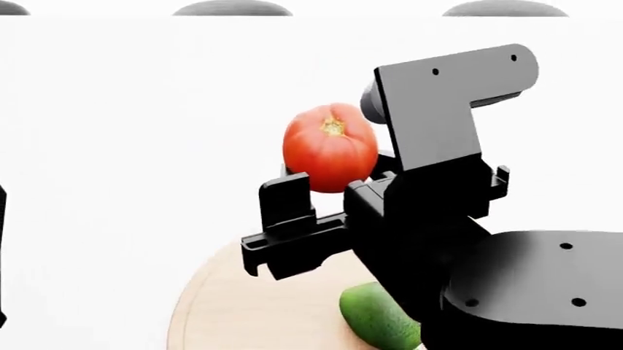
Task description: Place the avocado, onion, tomato and bell pepper on the cutting board.
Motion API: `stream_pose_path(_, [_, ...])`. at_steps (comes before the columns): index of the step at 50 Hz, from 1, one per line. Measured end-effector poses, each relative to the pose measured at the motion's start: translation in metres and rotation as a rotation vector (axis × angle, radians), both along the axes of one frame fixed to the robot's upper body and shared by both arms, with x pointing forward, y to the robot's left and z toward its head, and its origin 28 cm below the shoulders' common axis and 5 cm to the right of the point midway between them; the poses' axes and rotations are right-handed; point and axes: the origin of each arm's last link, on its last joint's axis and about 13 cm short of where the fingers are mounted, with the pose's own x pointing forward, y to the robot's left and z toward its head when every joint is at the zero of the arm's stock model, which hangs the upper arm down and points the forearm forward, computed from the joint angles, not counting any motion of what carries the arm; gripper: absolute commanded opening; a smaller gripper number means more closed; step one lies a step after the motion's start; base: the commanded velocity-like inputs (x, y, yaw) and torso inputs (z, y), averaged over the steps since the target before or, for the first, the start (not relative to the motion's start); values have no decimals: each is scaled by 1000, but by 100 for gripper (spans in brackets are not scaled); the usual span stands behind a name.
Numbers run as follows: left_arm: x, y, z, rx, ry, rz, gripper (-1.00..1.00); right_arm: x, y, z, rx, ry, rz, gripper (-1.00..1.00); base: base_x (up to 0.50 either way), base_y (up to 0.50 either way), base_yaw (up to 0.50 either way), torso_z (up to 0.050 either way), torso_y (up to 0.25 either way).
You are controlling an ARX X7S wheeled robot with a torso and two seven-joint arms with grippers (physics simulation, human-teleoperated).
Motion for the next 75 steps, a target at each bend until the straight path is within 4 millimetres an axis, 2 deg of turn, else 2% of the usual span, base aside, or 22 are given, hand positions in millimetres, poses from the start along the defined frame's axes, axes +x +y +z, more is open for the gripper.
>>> stream_pose_path(13, [-3,0,-2,-3,9,3,-100,15,9,-32,-20,114,32,-100,0,0,0,0,0])
stream_pose_path(31, [-6,0,-4,-4,22,4,-100,20,14,-67,-27,218,37,-100,0,0,0,1,0])
stream_pose_path(49, [-8,0,-5,-3,32,2,-100,18,17,-85,-38,271,40,-100,0,0,0,0,0])
stream_pose_path(62, [-9,0,-5,-5,35,3,-100,19,17,-86,-39,271,47,-100,0,0,0,0,0])
stream_pose_path(63, [-9,0,-5,-5,35,2,-100,19,17,-86,-39,270,48,100,0,0,0,0,0])
stream_pose_path(75, [-9,-1,-5,-7,35,2,-100,18,17,-75,-48,231,61,100,1,0,0,0,0])
